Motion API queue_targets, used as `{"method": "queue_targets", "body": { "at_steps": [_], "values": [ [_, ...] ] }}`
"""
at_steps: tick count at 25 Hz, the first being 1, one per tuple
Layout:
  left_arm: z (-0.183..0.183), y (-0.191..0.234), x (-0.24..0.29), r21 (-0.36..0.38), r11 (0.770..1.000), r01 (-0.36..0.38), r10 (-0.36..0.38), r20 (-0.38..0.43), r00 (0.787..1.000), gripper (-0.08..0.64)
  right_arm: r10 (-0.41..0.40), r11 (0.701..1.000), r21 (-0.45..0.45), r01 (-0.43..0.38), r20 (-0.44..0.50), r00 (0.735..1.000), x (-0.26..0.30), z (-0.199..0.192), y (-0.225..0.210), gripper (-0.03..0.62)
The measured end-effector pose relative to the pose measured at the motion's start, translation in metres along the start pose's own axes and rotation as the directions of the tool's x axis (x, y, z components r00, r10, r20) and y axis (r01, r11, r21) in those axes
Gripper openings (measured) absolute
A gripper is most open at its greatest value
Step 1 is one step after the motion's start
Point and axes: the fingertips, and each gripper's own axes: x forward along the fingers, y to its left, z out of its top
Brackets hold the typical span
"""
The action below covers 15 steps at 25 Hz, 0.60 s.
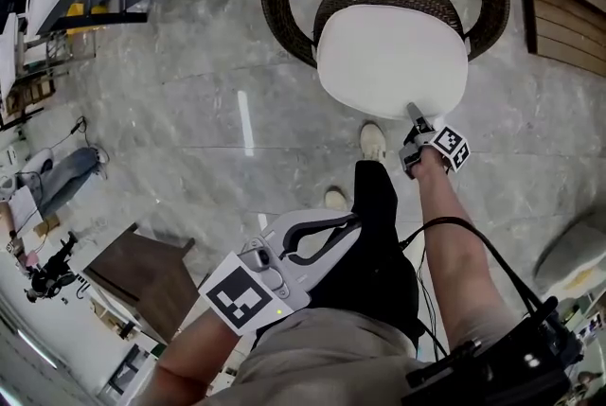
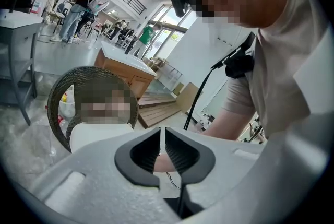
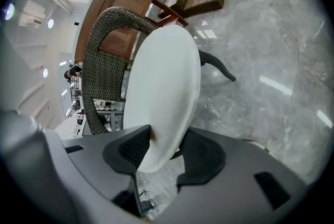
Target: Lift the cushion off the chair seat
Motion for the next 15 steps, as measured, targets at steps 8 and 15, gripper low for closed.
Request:
{"method": "queue_targets", "body": {
  "at_steps": [8,15],
  "values": [
    [0.004,-0.005,-0.019,0.006,1.000,-0.001,0.001,0.017,1.000,0.012,-0.001,1.000,-0.011,0.001,0.017,1.000,-0.016,0.001,0.025,0.112],
    [0.011,-0.015,-0.043,0.008,1.000,-0.019,0.018,0.066,0.998,0.012,0.019,0.996,-0.088,-0.014,0.060,0.998,-0.034,0.011,0.060,0.075]
  ]
}}
